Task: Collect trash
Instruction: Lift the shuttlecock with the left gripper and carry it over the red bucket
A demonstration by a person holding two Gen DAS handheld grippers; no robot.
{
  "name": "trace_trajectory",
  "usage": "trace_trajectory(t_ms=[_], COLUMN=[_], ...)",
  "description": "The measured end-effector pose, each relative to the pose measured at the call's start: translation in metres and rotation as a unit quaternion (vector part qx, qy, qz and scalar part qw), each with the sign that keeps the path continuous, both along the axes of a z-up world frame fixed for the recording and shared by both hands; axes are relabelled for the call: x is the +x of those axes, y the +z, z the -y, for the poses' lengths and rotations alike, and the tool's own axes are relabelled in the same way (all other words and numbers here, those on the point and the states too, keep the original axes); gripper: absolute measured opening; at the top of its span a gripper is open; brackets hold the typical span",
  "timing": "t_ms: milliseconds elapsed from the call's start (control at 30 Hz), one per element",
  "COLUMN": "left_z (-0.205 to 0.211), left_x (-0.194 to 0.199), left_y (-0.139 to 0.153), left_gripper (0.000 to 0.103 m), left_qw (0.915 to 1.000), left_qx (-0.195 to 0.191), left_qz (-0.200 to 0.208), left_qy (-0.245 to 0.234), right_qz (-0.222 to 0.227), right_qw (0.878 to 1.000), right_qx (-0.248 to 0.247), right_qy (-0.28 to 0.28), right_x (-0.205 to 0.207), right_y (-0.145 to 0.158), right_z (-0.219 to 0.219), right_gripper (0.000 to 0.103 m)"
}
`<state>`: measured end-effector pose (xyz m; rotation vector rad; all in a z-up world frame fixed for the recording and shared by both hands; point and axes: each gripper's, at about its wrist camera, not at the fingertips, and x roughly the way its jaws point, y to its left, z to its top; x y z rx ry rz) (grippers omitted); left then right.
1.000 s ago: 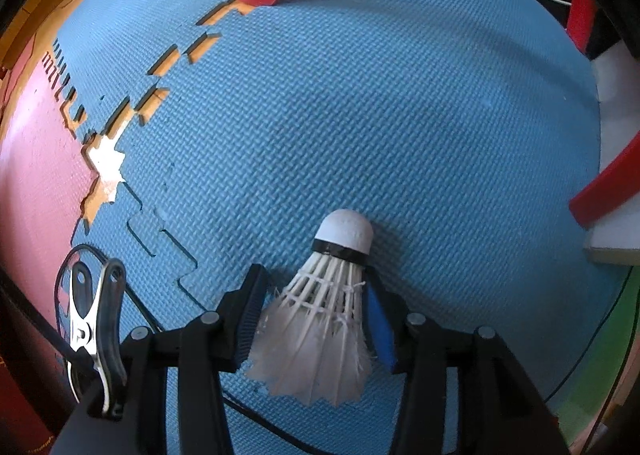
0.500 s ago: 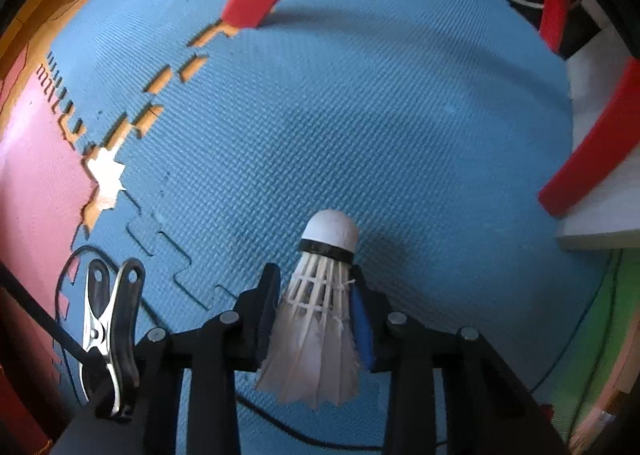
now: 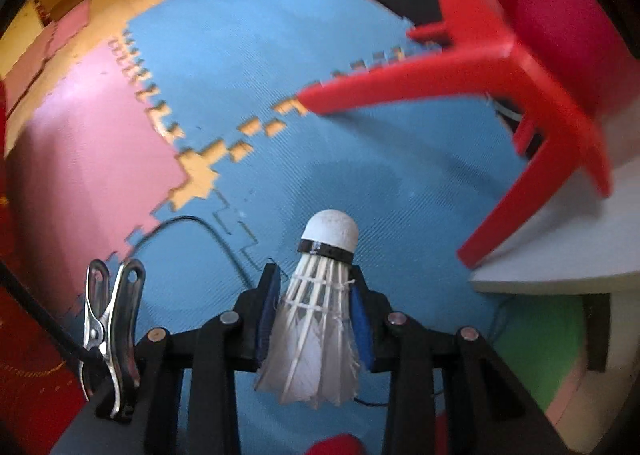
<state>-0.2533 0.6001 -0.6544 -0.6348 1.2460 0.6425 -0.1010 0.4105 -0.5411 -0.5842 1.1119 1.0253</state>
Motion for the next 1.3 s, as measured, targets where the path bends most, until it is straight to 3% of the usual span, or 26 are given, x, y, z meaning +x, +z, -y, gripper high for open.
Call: trace_trajectory(t_ms=[433, 800, 1300], left_z=[0.006, 0.021, 0.039], left_x=[-0.024, -0.022, 0.008], left_y=[0.188, 0.306, 0.467], left_gripper=[0.035, 0.035, 0.035], left_qw=[0.9984, 0.9972, 0.9958], left_qx=[0.020, 0.006, 0.037], left_qz=[0.042, 0.056, 0.080], left_qy=[0.032, 0.049, 0.024], right_qz=[0.008, -0.001, 0.008], right_qw=[1.000, 0.998, 0.990], right_qx=[0.025, 0.069, 0.138], right_qy=[0.002, -0.003, -0.007], right_x=[-0.024, -0.026, -0.010], right_y=[0.116, 0.224, 0.376], right_z=[0.009, 0.010, 0.025], right_gripper=[0.065, 0.065, 0.065])
